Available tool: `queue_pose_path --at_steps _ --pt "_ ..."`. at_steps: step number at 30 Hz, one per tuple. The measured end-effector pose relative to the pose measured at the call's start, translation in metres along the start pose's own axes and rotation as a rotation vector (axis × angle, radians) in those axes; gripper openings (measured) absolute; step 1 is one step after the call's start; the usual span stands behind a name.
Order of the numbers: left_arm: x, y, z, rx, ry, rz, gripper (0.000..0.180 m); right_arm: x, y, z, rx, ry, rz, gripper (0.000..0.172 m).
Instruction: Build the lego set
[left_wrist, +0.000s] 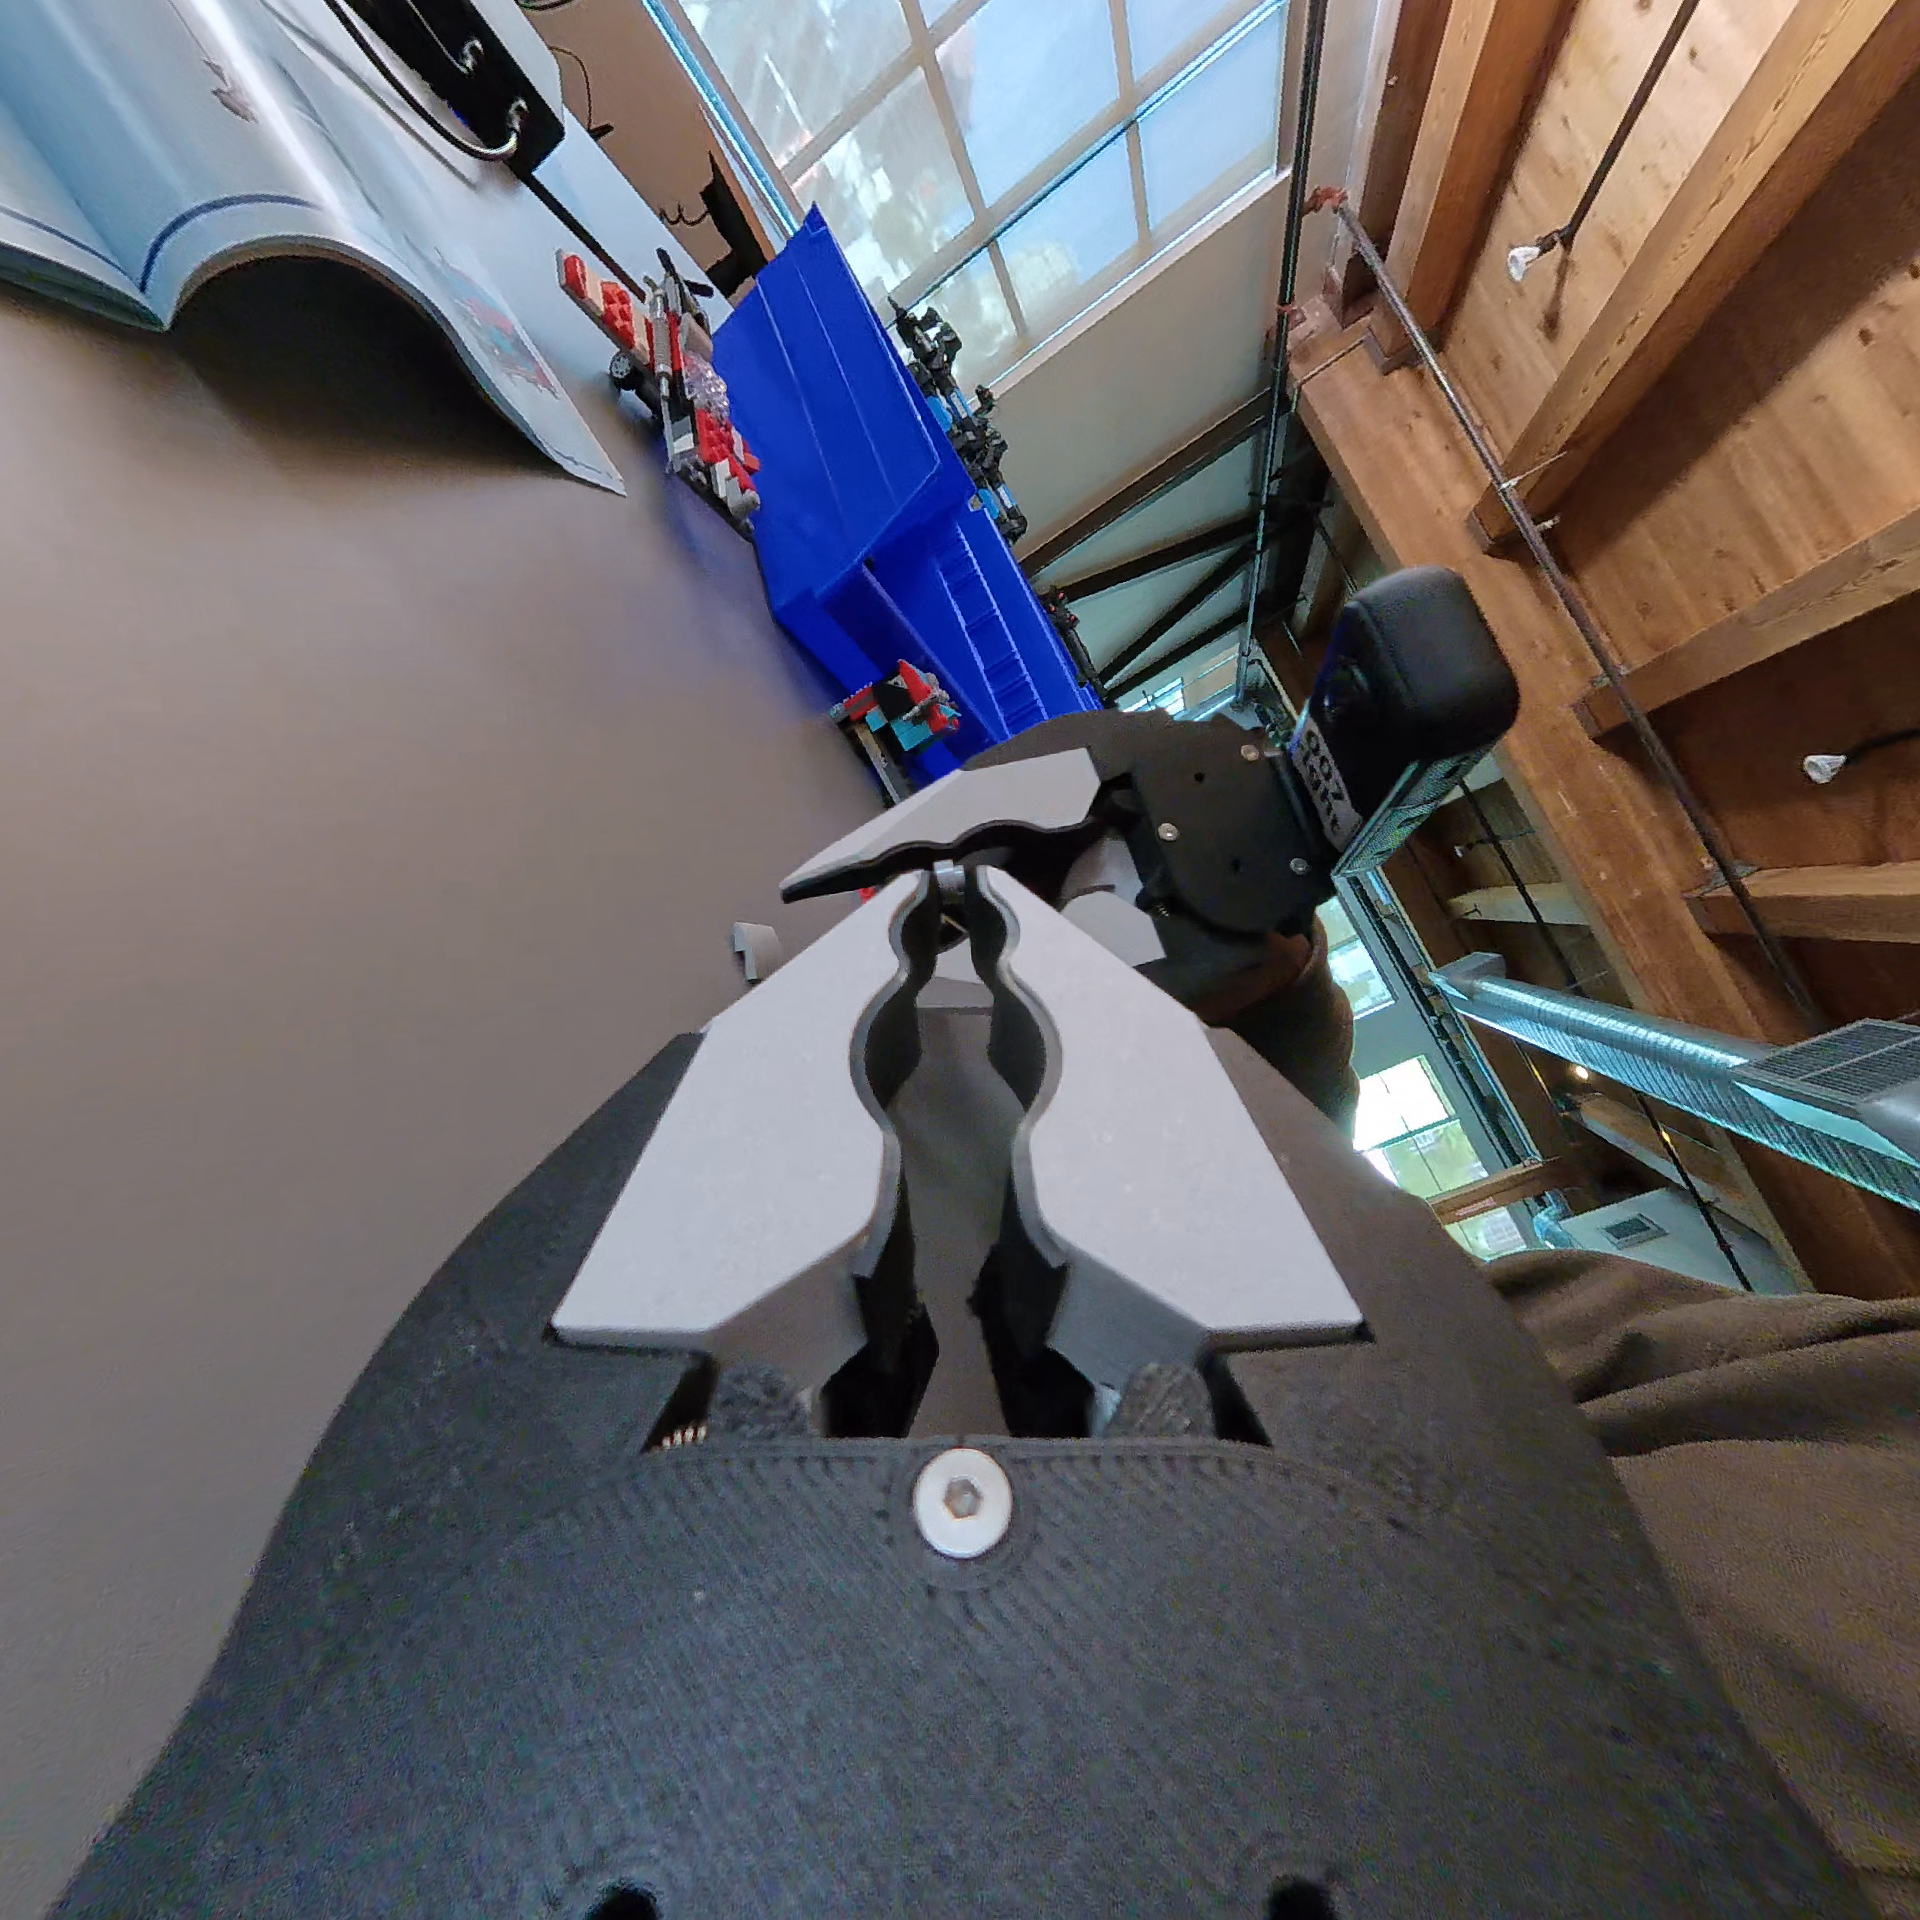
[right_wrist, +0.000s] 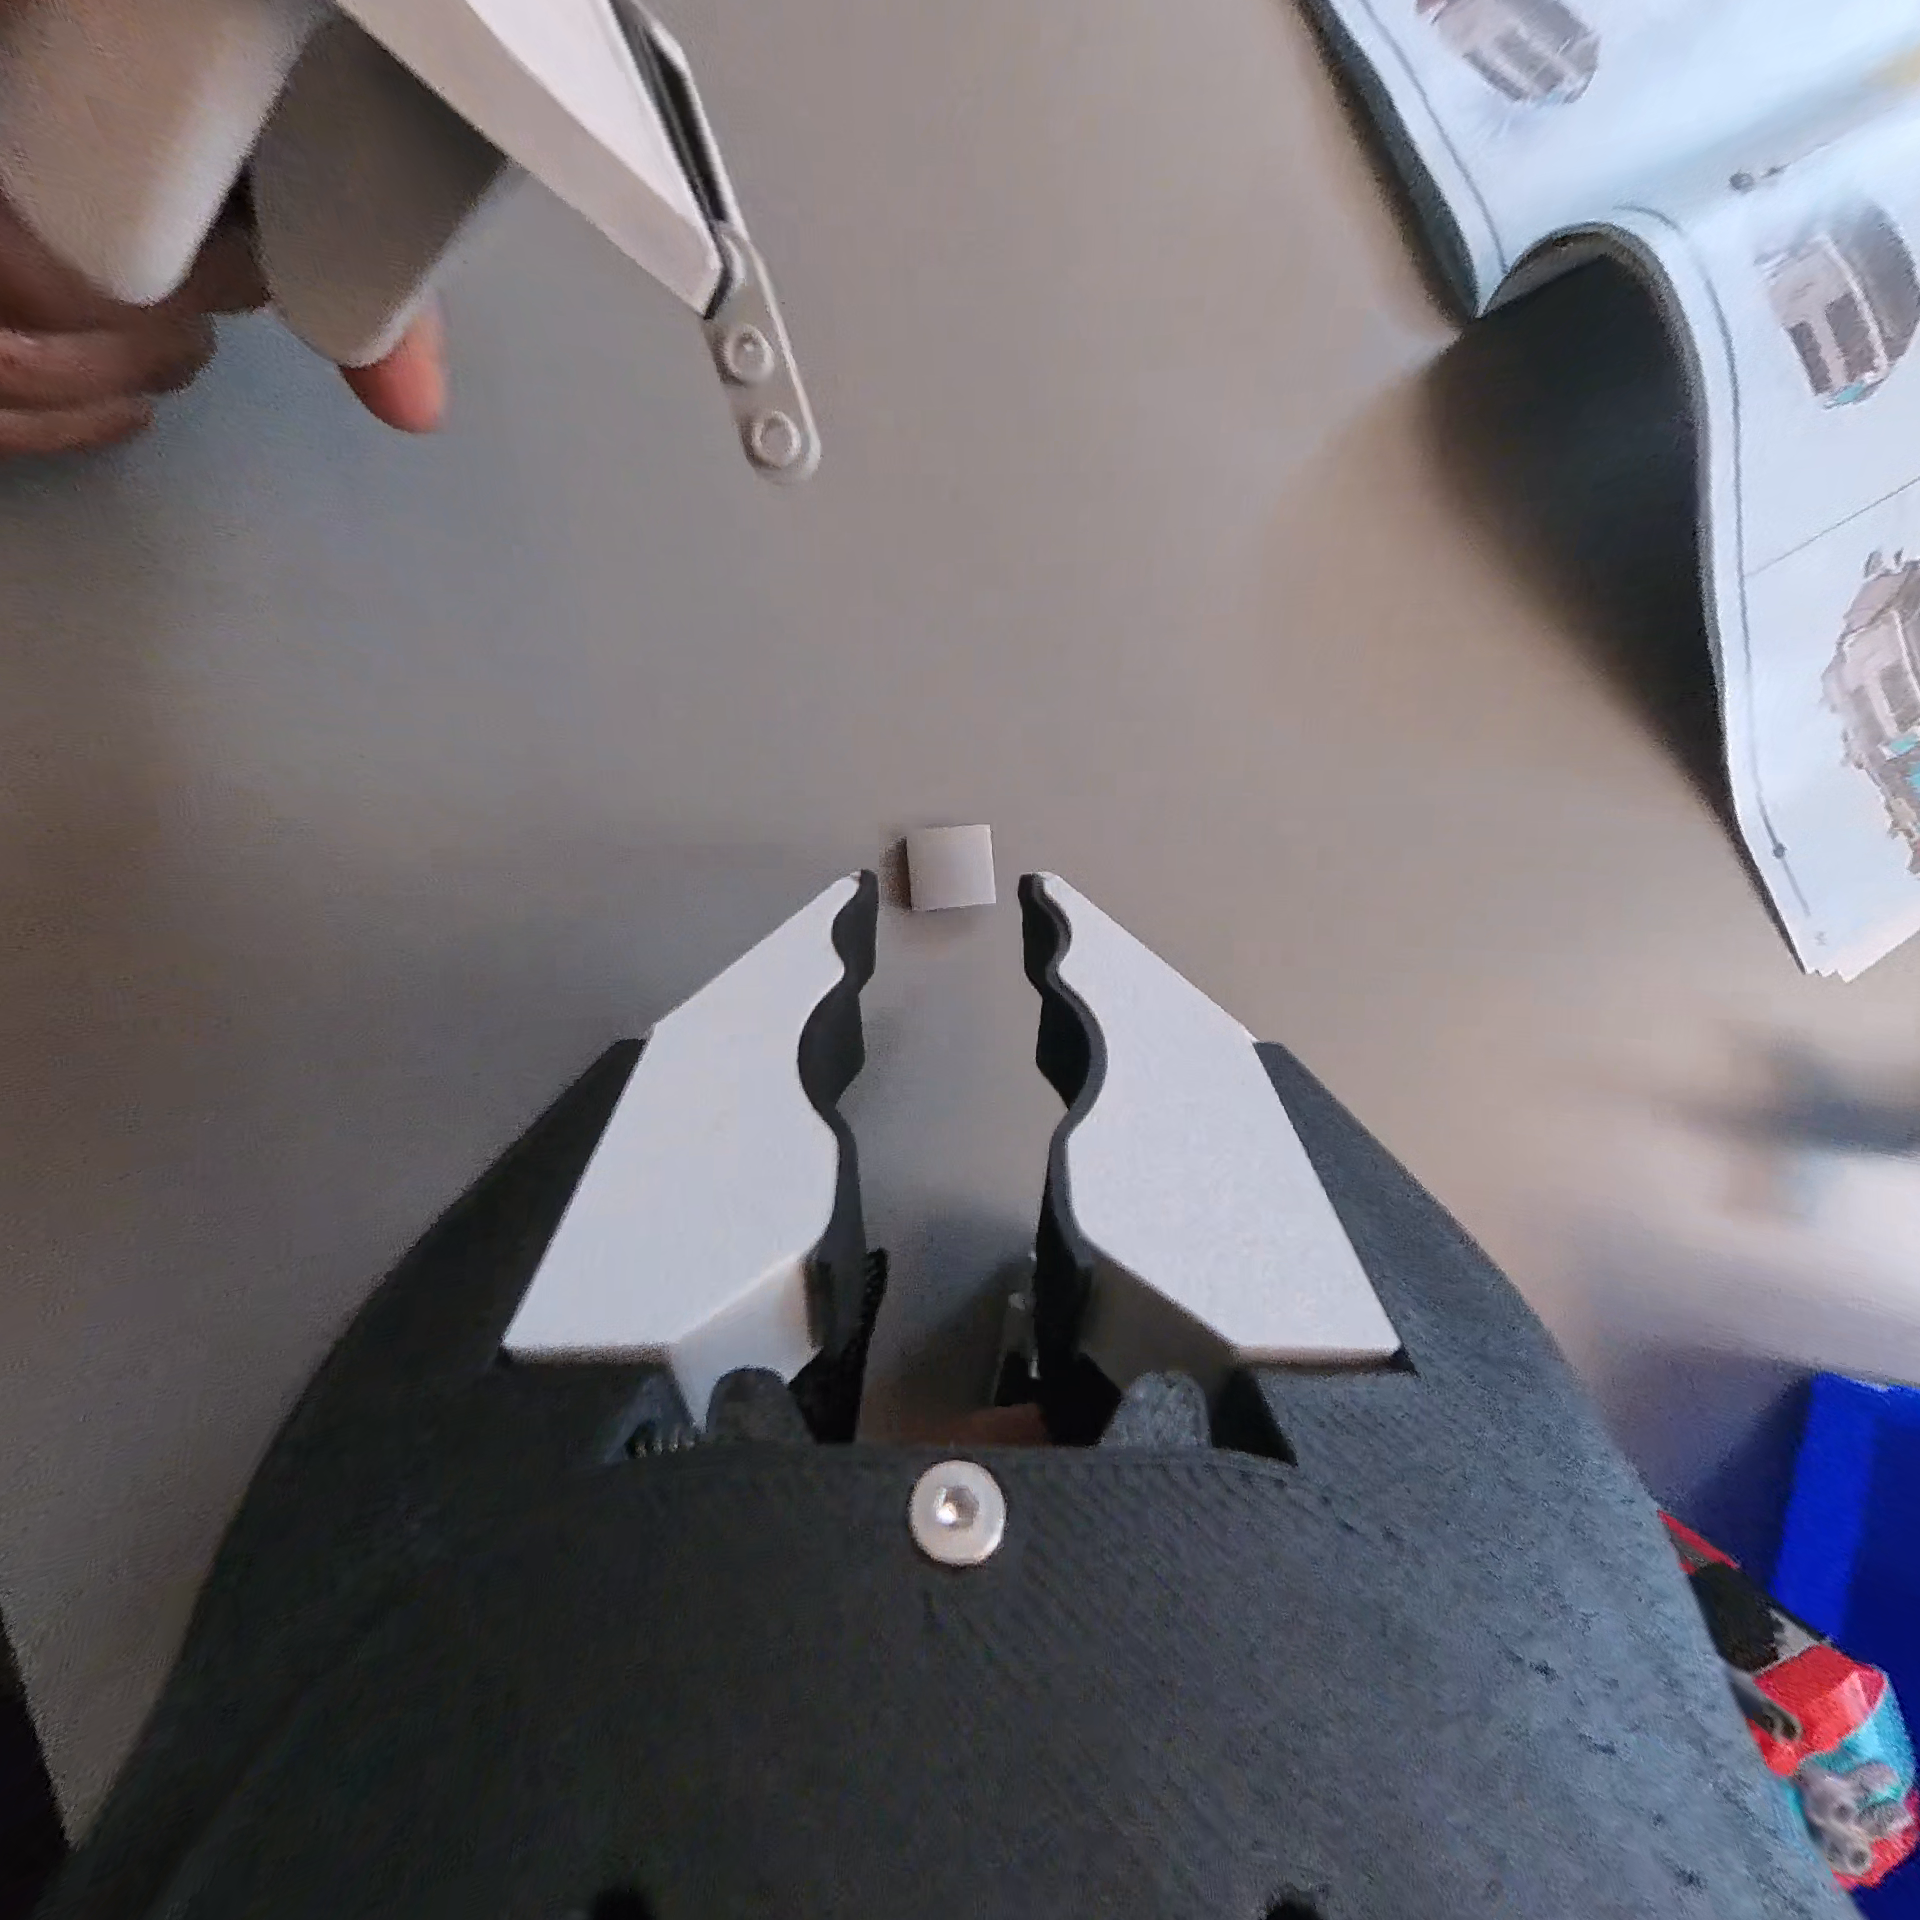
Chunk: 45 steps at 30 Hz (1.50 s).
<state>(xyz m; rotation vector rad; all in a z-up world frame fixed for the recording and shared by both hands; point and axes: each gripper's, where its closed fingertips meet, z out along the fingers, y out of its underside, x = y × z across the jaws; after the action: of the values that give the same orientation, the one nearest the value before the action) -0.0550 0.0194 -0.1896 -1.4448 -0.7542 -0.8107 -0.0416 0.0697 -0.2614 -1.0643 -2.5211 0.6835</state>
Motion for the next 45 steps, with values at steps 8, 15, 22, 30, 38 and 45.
queue_pose_path --at_steps 8,15,22,30,38,45 --pt "0.004 -0.004 -0.005 0.008 0.050 -0.020 0.005 -0.002 0.001 0.011 -0.059 0.028 0.028 0.028" --pt "0.006 -0.003 -0.005 0.000 0.059 -0.021 0.005 -0.002 0.001 0.011 -0.066 0.028 0.029 0.018" --pt "0.009 -0.007 -0.008 0.019 0.105 -0.055 0.005 -0.001 -0.011 0.002 0.000 0.030 0.027 0.018" --pt "0.015 -0.017 -0.017 0.065 0.208 -0.140 0.005 -0.010 -0.075 -0.048 0.204 0.020 -0.065 0.018" --pt "0.017 -0.013 -0.015 0.047 0.204 -0.128 0.005 -0.022 -0.100 -0.056 0.129 -0.028 -0.179 0.018" --pt "0.018 -0.012 -0.014 0.042 0.203 -0.108 0.005 -0.026 -0.096 -0.052 0.069 -0.053 -0.194 0.018"
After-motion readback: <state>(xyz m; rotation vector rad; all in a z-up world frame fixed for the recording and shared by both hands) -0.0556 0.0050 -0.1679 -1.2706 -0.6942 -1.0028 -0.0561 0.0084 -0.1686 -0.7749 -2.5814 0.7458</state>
